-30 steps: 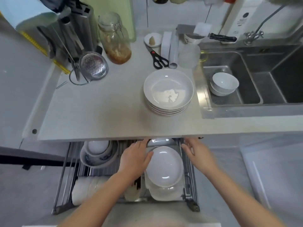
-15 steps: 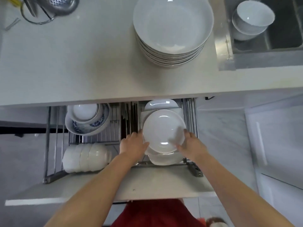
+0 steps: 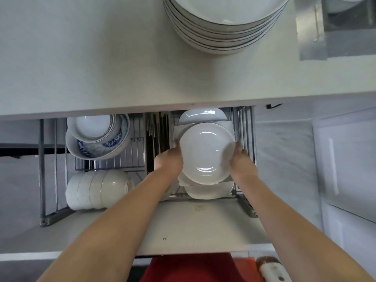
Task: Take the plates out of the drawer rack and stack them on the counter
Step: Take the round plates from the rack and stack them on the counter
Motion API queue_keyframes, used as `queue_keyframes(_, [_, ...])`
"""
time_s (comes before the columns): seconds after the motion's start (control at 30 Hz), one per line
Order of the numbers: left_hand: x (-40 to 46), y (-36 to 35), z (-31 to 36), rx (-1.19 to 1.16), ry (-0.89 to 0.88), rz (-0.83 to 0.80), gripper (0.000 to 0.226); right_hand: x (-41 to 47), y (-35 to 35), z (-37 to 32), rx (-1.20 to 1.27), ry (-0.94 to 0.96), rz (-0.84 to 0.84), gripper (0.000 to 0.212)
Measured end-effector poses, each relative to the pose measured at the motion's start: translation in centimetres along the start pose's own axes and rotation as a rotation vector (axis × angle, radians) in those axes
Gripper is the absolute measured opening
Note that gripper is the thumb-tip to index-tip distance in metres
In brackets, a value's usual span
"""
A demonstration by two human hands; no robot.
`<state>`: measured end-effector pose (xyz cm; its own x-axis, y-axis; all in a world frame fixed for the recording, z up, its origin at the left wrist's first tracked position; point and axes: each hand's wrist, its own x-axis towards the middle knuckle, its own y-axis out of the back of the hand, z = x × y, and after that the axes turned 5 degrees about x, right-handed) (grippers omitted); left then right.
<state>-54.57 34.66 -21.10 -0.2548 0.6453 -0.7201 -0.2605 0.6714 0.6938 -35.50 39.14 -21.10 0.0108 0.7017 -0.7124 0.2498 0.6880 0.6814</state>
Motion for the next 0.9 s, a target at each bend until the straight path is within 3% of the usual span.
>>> queue_keyframes(0.2, [0.0,0.3,0.6,0.034,0.033,-0.05,0.064,0.4,0.5,-0.2,0.04,0.0,0.018,0.041])
queue_keyframes(0.33, [-0.6,1.1,0.4,-0.038,0.04,-0.036,0.052,-0.1,1.2,-0.5,0.053,0.005,0.024,0.037])
queue_keyframes(0.63, [-6.7,4.5,-0.4,-0.283,0.01,0.049,0.045,-4.6,5.0,1.0,0.172,0.13,0.051,0.039])
queue_keyframes(0.9, [-13.8,7.9,-1.5,-0.357,-0.073,0.129,0.041,-11.0,10.4,1.8,0.27,0.295,0.13,0.044])
